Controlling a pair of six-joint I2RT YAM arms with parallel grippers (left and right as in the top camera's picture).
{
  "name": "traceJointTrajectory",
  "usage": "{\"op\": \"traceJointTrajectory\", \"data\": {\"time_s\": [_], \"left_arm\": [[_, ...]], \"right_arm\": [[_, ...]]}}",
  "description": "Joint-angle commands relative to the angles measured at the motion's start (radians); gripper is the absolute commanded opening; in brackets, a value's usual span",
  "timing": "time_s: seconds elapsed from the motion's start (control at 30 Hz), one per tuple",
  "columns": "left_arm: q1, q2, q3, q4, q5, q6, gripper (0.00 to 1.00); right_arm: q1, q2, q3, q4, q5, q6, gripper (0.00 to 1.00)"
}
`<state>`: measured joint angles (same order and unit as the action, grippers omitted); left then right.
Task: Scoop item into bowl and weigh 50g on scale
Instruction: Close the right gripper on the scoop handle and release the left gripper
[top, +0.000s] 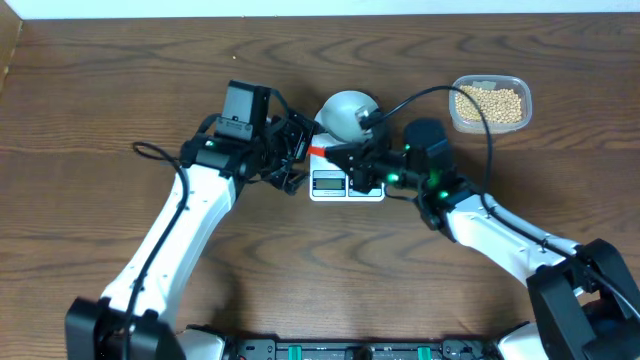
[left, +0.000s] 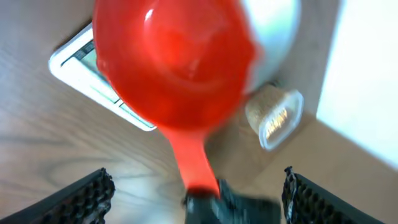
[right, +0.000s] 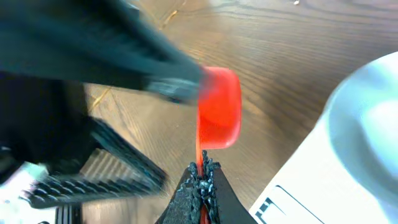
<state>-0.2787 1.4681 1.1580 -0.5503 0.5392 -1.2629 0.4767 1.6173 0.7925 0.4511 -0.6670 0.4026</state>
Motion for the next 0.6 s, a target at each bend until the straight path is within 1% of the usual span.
{"op": "traceJointTrajectory", "data": {"time_s": [0.0, 0.1, 0.23, 0.3, 0.43, 0.57], "left_arm": [[-0.002, -0.097, 0.019, 0.003, -0.047, 0.219, 0.88], [-0.002, -0.177, 0.019, 0.003, -0.114, 0.338, 0.88], [-0.002, -0.288, 0.019, -0.025, -0.208, 0.504, 0.88], [-0.002, -0.331, 0.019, -0.055, -0.258, 0.56, 0.88], [-0.002, -0.385, 0.019, -0.128, -0.387, 0.575, 0.89], [-0.002, -0.391, 0.019, -0.158, -0.425, 0.575, 0.89]], "right_arm": [[-0.043, -0.063, 0.024, -0.021, -0.05, 0.012, 0.01], [-0.078, -0.125, 0.024, -0.064, -0.05, -0.003, 0.01], [-0.109, -0.227, 0.025, -0.16, -0.038, -0.085, 0.01], [-0.117, -0.274, 0.025, -0.214, -0.019, -0.12, 0.01], [-0.131, -0.358, 0.025, -0.351, 0.077, -0.153, 0.01], [-0.132, -0.412, 0.025, -0.463, 0.171, -0.153, 0.01]]}}
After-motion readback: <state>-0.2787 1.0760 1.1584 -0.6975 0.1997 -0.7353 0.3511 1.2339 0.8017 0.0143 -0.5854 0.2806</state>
